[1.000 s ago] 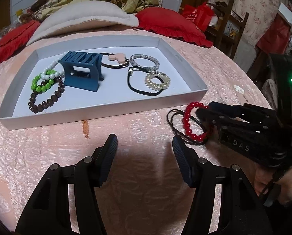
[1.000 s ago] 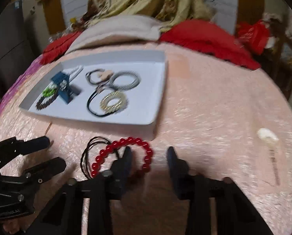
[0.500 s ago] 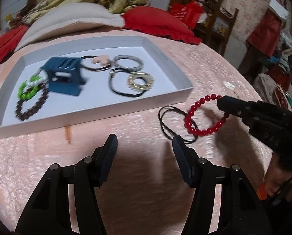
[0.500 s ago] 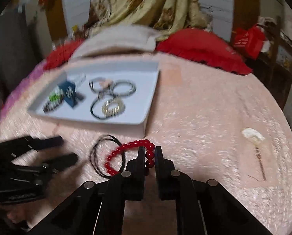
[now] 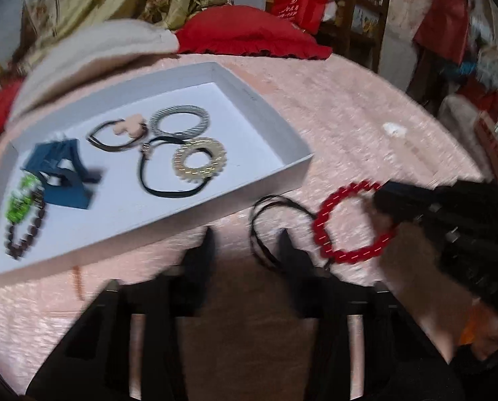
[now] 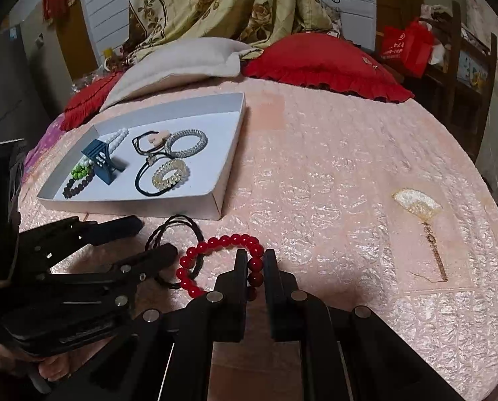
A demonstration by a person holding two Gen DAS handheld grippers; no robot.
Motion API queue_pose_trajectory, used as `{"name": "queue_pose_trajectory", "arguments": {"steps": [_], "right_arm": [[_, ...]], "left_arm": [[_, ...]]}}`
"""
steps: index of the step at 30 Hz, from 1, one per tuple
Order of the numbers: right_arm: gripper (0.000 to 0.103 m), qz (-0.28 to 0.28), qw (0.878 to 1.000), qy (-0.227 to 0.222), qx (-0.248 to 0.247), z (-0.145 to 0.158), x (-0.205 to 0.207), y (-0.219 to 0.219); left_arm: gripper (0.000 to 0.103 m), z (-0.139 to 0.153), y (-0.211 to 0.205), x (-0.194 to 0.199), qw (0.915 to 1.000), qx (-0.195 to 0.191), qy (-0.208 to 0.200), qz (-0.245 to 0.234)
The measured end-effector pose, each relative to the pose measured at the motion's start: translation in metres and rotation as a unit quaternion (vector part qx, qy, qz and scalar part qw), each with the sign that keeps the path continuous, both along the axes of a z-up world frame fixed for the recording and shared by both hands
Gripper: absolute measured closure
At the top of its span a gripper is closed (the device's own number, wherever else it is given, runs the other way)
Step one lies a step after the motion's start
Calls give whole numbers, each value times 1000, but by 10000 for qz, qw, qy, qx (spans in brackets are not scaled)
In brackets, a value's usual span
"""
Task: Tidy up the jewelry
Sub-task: 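Lift the red bead bracelet with the right tool while the left tool lifts the black hair tie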
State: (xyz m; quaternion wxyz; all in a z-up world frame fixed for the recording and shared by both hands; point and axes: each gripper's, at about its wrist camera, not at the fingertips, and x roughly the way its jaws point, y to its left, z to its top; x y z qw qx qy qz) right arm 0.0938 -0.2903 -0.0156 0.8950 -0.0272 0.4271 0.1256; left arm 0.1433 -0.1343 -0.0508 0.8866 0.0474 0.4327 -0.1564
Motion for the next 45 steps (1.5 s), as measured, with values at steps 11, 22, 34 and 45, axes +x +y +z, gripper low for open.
{"name": "queue_pose_trajectory", "arguments": {"steps": [11, 22, 34, 45], "right_arm": [[95, -58, 9996, -73, 248, 5, -2, -6], [95, 640, 9938, -447, 795, 26, -25, 30], [95, 945, 9858, -610, 1247, 44, -37, 57], [95, 1009, 9877, -495, 1083, 32, -33, 72]], "left_arm": [[102, 23, 74, -28, 9967, -634, -34, 509], [102, 48, 110, -50, 9963, -560, -177, 635], [102, 32, 125, -35, 9914, -626, 159, 1137], [102, 32, 124, -36, 9917, -569, 106, 1151]]}}
